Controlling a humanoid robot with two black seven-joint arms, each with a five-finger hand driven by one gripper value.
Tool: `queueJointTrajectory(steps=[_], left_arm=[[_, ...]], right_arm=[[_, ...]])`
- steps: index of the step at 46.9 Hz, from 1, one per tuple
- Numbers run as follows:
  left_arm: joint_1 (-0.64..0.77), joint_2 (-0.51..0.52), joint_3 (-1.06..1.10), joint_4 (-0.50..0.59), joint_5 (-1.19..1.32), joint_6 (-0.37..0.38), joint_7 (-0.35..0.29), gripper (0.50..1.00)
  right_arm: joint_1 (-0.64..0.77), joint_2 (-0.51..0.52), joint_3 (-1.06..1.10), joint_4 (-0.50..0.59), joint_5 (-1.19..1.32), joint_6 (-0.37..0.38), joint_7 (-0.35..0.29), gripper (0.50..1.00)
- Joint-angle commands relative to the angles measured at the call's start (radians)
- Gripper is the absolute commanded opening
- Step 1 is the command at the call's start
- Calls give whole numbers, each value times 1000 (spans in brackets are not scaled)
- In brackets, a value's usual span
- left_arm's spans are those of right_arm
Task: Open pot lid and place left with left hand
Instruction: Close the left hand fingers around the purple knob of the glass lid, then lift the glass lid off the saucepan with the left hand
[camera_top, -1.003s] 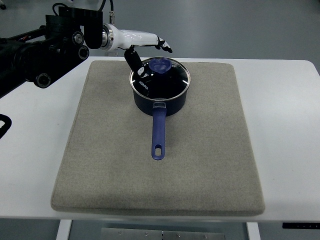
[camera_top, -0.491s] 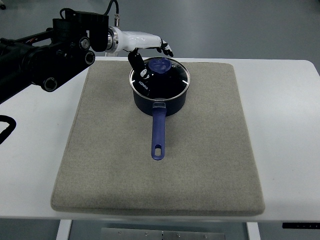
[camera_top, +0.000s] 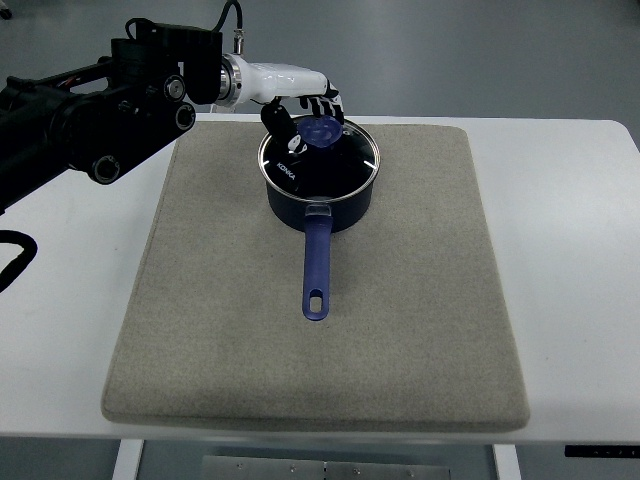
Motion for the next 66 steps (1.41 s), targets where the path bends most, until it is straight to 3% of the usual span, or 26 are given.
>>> queueJointTrajectory(steps=[1, 6, 19, 23, 31, 45, 66], left_arm=[[-2, 2, 0, 0, 0, 0, -1, 684], [-4, 3, 0, 0, 0, 0, -1, 630], [-19, 15, 0, -8, -4, -2, -1, 626], [-32, 17, 0, -14, -8, -3, -1, 589], [-42, 40, -2, -17, -18, -6, -1, 578], [-38, 176, -9, -81, -26, -14, -4, 527], [7, 377, -5, -112, -87, -14, -18, 527]], right_arm=[[-1, 0, -1, 0, 0, 0, 0, 917], [1, 0, 0, 0, 0, 0, 0, 917], [1, 0, -1, 0, 0, 0, 0, 917], [1, 0, -1, 0, 0, 0, 0, 917], [-1, 0, 1, 0, 0, 0, 0, 917], [-1, 0, 1, 0, 0, 0, 0, 917], [-1, 0, 0, 0, 0, 0, 0, 917]])
